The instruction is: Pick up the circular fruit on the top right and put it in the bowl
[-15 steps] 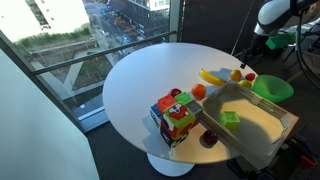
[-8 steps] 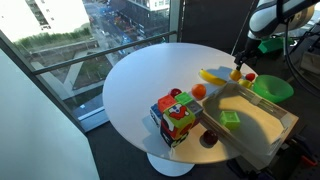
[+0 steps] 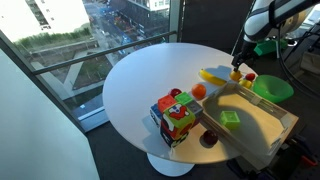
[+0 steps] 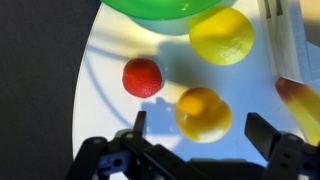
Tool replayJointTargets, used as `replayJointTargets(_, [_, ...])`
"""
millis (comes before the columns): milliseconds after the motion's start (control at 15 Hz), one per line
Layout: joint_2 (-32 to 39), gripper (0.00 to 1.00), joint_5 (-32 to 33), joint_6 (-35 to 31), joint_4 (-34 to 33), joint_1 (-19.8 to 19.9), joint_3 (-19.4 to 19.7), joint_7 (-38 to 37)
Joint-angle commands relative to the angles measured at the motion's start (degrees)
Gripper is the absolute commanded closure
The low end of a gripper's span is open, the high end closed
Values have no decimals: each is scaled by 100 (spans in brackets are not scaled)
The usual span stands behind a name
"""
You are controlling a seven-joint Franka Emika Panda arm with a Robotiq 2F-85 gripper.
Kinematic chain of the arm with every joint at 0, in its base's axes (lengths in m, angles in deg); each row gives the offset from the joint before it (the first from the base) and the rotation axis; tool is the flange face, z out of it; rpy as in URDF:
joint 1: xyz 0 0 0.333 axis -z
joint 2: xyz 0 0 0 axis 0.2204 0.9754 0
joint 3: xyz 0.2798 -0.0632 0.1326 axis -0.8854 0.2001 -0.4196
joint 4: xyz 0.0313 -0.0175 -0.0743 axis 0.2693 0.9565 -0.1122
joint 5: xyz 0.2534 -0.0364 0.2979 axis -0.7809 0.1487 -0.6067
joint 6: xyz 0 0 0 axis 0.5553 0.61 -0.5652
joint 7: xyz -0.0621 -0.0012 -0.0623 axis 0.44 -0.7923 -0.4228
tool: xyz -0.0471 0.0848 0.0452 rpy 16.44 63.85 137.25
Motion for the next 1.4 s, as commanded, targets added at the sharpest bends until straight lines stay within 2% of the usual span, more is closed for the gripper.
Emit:
replayJointTargets(0, [158, 0, -73, -35, -203, 194, -165, 215])
replayJointTargets(867, [398, 0, -115, -345, -199, 343, -327, 469])
replayJointTargets(933, [413, 4, -117, -362, -199, 349, -336, 484])
replayJointTargets(1000, [427, 26, -117, -376, -201, 352, -342, 493])
replayJointTargets(1133, [447, 30, -124, -361, -211, 355, -349, 494])
replayJointTargets(1333, [399, 56, -126, -301, -193, 344, -339, 451])
